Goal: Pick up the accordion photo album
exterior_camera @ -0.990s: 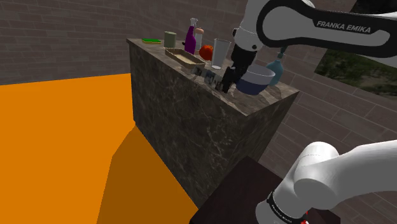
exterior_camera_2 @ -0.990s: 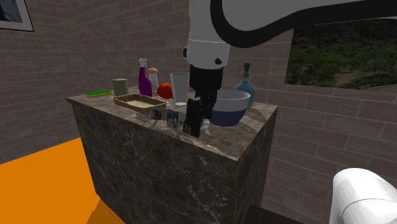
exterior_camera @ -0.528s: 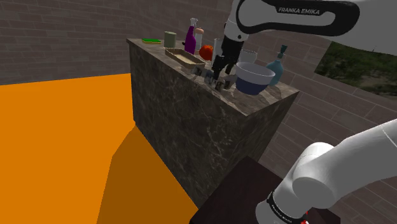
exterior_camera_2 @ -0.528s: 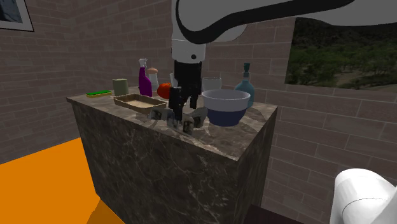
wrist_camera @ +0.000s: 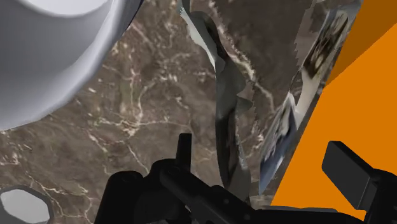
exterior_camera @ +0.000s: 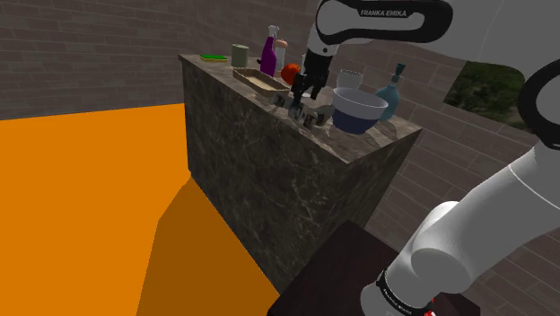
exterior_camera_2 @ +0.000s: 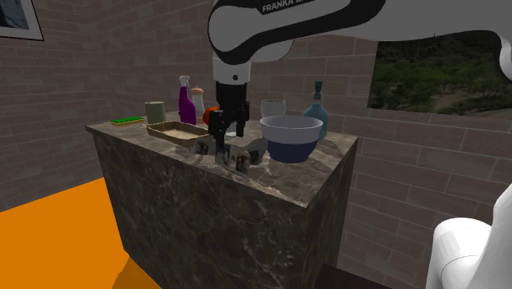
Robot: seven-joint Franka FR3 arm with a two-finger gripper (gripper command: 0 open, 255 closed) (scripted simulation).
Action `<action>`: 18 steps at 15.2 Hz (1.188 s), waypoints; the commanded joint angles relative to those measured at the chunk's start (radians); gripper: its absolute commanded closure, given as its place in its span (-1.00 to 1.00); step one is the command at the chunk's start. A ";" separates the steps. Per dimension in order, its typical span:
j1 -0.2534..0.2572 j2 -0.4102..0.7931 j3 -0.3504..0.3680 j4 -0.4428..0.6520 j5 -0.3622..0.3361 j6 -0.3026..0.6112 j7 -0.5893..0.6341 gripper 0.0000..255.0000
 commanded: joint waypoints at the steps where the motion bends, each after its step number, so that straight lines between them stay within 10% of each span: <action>1: -0.001 0.001 -0.002 -0.023 0.000 0.025 0.000 -1.00; 6: -0.002 -0.002 -0.003 -0.074 -0.002 0.073 0.003 -1.00; 7: -0.002 0.001 -0.003 -0.073 -0.002 0.075 0.003 1.00; 18: -0.002 0.000 -0.002 -0.046 -0.001 0.046 0.001 1.00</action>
